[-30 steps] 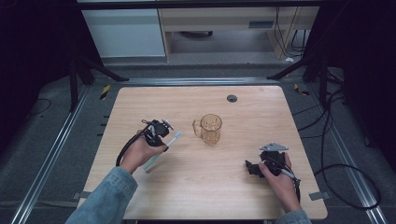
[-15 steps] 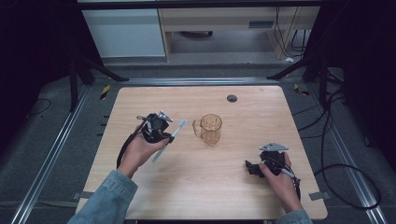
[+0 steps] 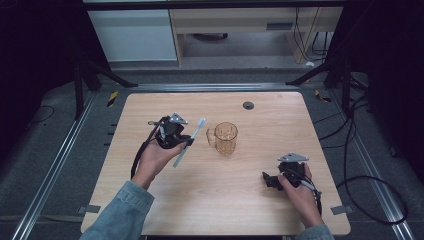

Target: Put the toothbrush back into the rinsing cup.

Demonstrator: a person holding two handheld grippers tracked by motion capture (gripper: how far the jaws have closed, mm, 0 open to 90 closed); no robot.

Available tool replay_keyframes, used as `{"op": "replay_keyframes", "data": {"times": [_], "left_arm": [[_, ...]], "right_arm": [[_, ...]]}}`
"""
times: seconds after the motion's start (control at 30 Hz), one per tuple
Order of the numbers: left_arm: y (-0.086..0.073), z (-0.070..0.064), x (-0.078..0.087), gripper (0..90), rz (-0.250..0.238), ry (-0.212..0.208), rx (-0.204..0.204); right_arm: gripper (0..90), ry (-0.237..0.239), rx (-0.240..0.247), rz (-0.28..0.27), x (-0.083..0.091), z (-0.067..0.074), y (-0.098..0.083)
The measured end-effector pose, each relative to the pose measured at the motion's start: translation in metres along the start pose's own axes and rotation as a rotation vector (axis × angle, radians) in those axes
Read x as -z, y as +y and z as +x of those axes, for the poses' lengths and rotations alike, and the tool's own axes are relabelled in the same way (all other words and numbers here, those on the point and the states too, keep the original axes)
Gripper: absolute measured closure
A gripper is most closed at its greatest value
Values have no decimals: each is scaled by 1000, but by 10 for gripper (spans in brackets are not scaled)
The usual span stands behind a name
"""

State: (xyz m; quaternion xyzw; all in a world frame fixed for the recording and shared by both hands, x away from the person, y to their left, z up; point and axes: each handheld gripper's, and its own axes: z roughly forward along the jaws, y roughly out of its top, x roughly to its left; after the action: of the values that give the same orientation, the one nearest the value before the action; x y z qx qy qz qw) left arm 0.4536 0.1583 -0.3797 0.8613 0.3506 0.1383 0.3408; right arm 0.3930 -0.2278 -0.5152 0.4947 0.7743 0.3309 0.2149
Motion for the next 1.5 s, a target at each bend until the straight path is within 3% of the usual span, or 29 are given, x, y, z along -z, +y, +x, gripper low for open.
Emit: {"op": "replay_keyframes", "data": {"times": [0.17, 0.4, 0.53, 0.6, 0.73, 1.07, 1.17, 1.33, 1.5], "left_arm": [[4, -4, 1, 785, -60, 9, -7], [13, -4, 0, 786, -145, 10, 23], [18, -4, -2, 785, -207, 43, 18], [18, -4, -4, 785, -204, 52, 8], [18, -2, -10, 786, -244, 90, 6], [20, -3, -10, 786, -367, 126, 20], [21, -3, -7, 786, -427, 151, 22], [21, -4, -5, 786, -481, 171, 17], [21, -6, -5, 786, -565, 196, 38]], "right_arm": [[6, -1, -1, 0, 0, 0, 0], [7, 2, 3, 0, 1, 3, -1], [7, 2, 4, 1, 2, 3, -1], [7, 2, 4, 1, 2, 3, -1], [7, 3, 4, 1, 2, 3, -1], [5, 21, 14, 1, 2, 4, -1], [5, 25, 16, 1, 2, 4, -1], [5, 25, 24, 0, 1, 4, -1], [6, 24, 24, 0, 1, 4, -1]]}}
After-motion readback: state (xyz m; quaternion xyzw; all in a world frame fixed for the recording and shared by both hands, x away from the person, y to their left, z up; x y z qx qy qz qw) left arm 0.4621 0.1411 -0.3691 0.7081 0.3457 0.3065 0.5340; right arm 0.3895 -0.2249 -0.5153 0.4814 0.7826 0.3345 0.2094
